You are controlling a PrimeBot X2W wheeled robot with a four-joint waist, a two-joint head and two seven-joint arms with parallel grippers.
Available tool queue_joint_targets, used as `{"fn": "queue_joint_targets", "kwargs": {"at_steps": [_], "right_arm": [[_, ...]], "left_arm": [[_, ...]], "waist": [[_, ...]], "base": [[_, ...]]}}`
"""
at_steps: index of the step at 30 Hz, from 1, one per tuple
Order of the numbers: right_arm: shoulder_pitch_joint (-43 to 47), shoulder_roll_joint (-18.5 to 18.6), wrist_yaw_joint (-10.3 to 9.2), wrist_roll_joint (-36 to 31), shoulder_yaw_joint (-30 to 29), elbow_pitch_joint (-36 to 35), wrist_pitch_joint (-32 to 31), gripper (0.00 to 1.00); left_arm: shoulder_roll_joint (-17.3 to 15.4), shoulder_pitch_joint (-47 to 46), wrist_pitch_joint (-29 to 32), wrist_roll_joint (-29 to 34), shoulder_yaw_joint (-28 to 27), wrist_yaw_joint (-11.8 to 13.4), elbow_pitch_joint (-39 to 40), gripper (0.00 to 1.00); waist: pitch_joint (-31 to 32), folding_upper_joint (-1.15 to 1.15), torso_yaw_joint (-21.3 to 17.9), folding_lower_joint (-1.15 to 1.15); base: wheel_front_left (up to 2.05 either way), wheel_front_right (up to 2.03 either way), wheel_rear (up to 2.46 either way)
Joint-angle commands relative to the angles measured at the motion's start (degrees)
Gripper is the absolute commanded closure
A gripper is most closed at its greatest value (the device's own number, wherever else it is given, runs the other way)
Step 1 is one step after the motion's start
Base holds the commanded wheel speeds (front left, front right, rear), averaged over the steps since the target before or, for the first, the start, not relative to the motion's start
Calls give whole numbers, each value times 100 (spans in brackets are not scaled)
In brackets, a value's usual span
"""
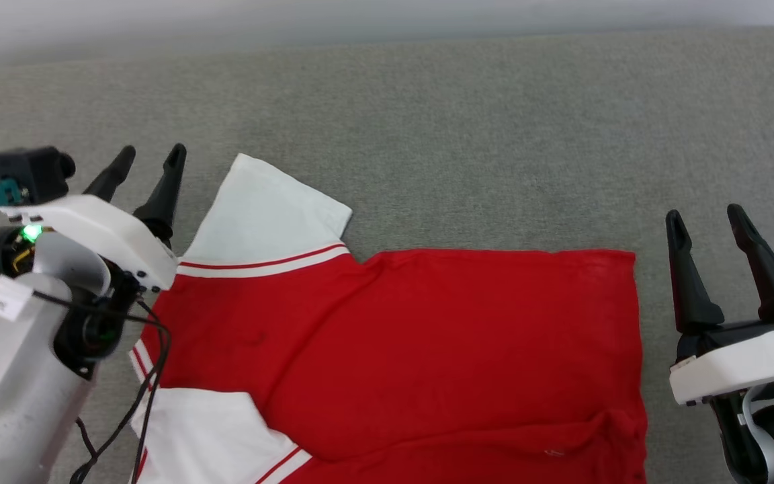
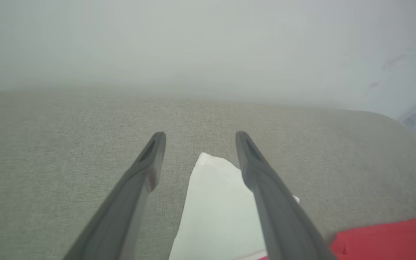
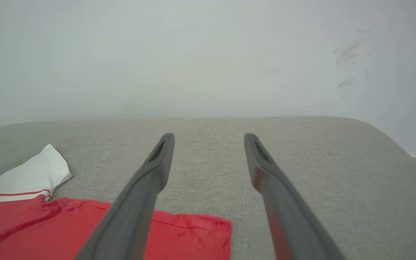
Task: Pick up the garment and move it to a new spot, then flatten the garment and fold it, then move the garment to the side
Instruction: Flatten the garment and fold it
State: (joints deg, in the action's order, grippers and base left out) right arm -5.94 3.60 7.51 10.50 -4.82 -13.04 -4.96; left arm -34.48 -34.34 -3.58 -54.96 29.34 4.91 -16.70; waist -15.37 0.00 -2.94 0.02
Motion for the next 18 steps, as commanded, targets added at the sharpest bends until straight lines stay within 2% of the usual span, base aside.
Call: {"fn": "queue_joint_targets", "kwargs": {"at_steps": [1,5,8,14,18], "right_arm": [[-128,-29,-4,-51,6,24,52,0],[-294,-58,-4,-52,10,115,147,0],[-359,-69,-4,-25,12,176,205,0],[-418,-79,-4,95,75,331,335,0],[-416,-78,-4,272,95,450,412,0]], "left_arm": [[-48,-189,190,-45,26,-83,-97,0],[-257,-783,1248,-353,123,-390,-485,0],[-426,-1133,2259,-642,239,-503,-725,0],[-691,-1717,3982,-1096,341,-293,-1106,0],[-762,-1910,4652,-1282,391,-130,-1184,0]], "waist": [[-327,0,-325,-2],[-489,0,-520,-2],[-583,0,-650,-2],[-813,0,-871,-2],[-979,0,-993,-2]], "base": [[0,0,0],[0,0,0],[0,0,0],[0,0,0],[0,0,0]]}}
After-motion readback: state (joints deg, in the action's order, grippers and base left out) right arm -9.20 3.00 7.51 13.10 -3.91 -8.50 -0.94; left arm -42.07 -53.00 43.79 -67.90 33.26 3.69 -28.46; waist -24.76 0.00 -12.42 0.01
